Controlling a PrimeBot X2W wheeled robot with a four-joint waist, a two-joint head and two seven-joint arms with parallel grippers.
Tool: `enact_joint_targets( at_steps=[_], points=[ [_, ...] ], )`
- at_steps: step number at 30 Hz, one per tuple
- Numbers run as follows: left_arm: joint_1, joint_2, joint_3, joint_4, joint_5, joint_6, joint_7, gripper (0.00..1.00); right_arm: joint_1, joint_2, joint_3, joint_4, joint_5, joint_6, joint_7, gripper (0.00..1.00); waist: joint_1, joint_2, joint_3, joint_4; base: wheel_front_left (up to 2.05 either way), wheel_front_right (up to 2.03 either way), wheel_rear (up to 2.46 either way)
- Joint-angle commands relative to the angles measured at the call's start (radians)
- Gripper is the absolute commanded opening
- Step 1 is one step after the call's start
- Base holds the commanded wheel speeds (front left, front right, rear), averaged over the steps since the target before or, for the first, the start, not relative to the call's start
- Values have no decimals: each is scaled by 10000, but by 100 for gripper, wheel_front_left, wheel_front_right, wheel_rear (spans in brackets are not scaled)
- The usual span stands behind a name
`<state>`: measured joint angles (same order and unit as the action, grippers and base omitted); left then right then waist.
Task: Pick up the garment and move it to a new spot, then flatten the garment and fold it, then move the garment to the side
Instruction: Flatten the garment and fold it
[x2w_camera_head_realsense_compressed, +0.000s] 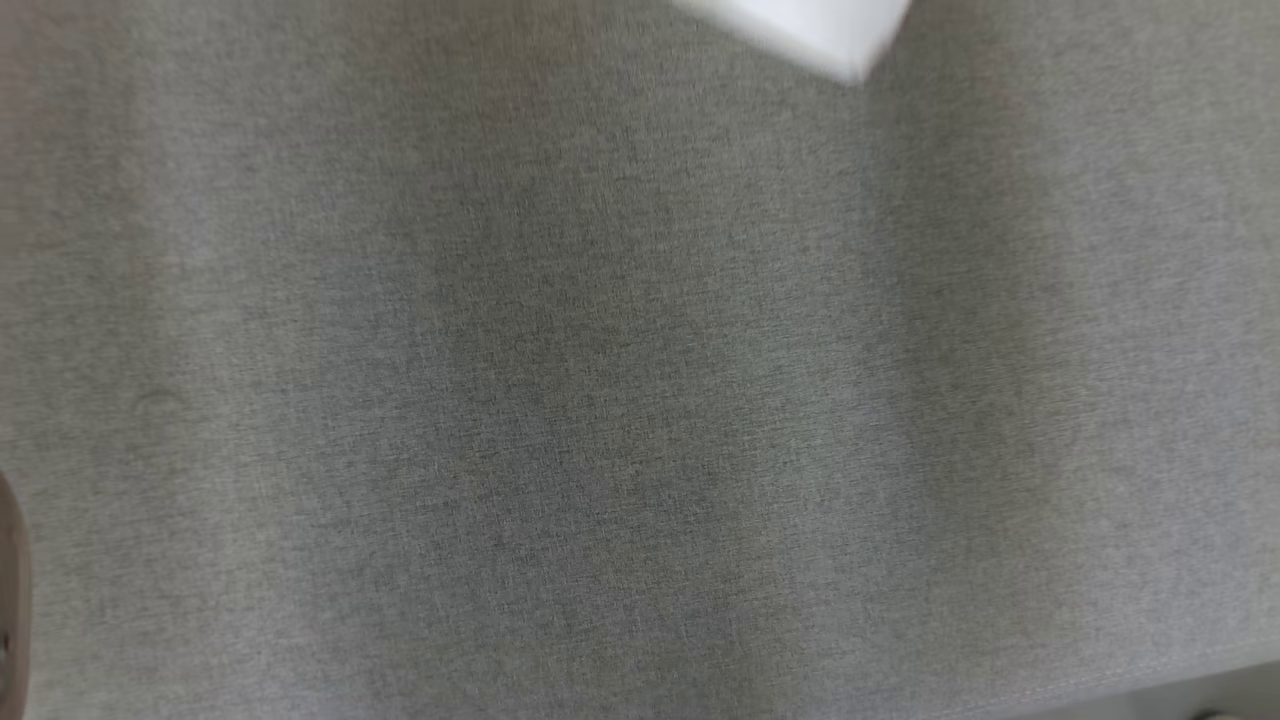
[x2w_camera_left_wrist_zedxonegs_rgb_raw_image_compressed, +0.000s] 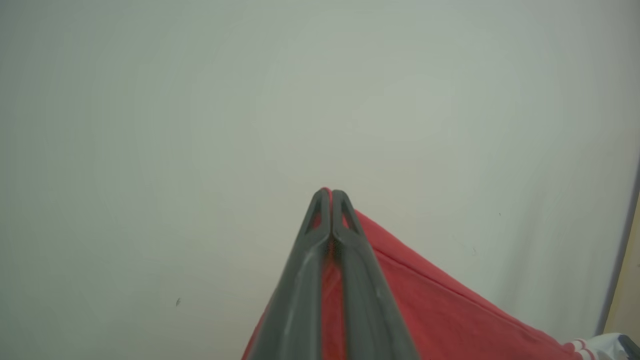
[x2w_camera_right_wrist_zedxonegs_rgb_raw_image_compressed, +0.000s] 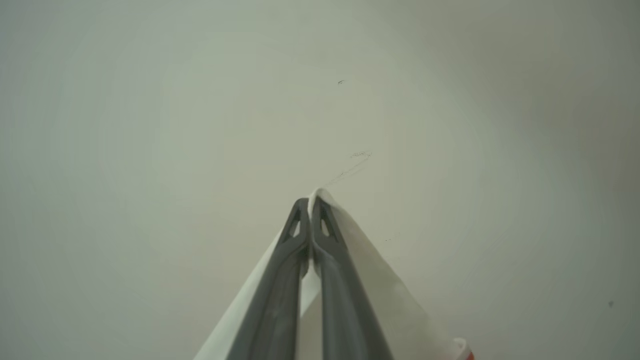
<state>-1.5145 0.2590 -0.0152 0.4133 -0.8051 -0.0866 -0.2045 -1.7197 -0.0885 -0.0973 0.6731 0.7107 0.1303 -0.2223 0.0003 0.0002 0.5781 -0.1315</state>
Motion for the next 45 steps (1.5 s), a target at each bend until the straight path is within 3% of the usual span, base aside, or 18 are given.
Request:
enact_joint_targets(
  at_steps=[1,5,11,19,23,27,33,36,45],
  points=[
    [-304,-22,-32,63,141,-111,-242,0,-404,-187,87,59,-188,7,-176,0,-3,-2,385,-3,0,0,0],
    [-694,-96,-37,127,56,-325,-485,0,-1007,-516,449,-163,-284,7,-357,0,-3,-2,420,69,0,0,0],
    [376,-49,-153,328,-32,-432,-590,0,-331,-912,1830,155,-310,7,-390,0,-3,-2,597,143,0,0,0],
    [2436,91,-768,-227,-719,-435,-613,0,1789,-1569,3908,36,610,7,-56,0,-3,-2,400,293,0,0,0],
    [3905,18,-1121,-483,-1582,-436,-597,0,3249,-2110,4956,-780,1415,7,344,0,-3,-2,-99,424,0,0,0],
    [5265,293,-1876,-665,-2653,-437,-387,0,4857,-2965,5371,-1720,2184,7,747,0,-3,-2,-805,601,0,0,0],
    [7408,56,-2598,-685,-3879,-438,-375,0,7784,-3880,4942,-2773,2860,7,1166,0,-3,-2,-2155,979,0,0,0],
    [8389,-69,-2943,-669,-4183,-438,-369,0,9251,-4173,4693,-3341,2627,7,1315,0,-3,-2,-2679,1032,0,0,0],
    [10640,-151,-3404,-664,-4567,-439,-523,0,12873,-3376,3125,-4632,2234,7,2193,0,-3,-2,-3699,913,0,0,0]
  ],
)
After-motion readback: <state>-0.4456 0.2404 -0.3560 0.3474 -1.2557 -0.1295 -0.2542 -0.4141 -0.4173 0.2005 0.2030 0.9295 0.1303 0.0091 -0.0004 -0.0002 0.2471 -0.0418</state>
